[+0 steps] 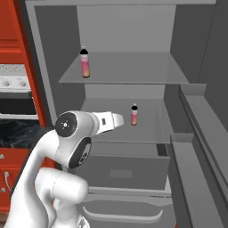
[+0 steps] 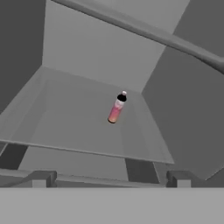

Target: Open the fridge, grab two sodas, and place both sodas inside the bowl with ice on the dining counter.

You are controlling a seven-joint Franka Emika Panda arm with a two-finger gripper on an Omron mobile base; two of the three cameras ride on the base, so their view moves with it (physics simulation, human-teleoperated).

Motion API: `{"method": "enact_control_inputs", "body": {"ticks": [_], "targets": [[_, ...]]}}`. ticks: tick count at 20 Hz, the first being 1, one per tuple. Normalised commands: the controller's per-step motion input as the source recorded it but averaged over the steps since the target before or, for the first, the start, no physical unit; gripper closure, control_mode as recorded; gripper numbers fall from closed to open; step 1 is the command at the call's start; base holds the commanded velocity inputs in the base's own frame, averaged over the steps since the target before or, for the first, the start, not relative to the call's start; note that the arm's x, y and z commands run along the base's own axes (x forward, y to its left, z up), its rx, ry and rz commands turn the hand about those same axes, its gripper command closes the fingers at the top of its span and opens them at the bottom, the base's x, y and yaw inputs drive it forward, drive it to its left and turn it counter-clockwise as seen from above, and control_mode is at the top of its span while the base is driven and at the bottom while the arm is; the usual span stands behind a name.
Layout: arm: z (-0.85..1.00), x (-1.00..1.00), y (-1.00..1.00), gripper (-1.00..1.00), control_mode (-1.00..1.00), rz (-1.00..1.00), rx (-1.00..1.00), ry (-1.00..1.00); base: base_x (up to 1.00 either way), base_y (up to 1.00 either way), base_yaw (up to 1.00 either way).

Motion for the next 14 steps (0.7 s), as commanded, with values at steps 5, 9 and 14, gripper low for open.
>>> {"method": "enact_control_inputs", "body": {"ticks": [5,9,14], "targets": [[-0.41,0.43,0.0,-1.0,-1.0,-0.2,0.11,-0.17,0.0,0.0,0.0],[-0.15,0.54,0.01,-1.0,-1.0,-0.28,0.05,-0.1,0.0,0.0,0.0],[-0.05,0.7,-0.14,-1.0,-1.0,-0.17,0.02,0.0,0.0,0.0,0.0]]}}
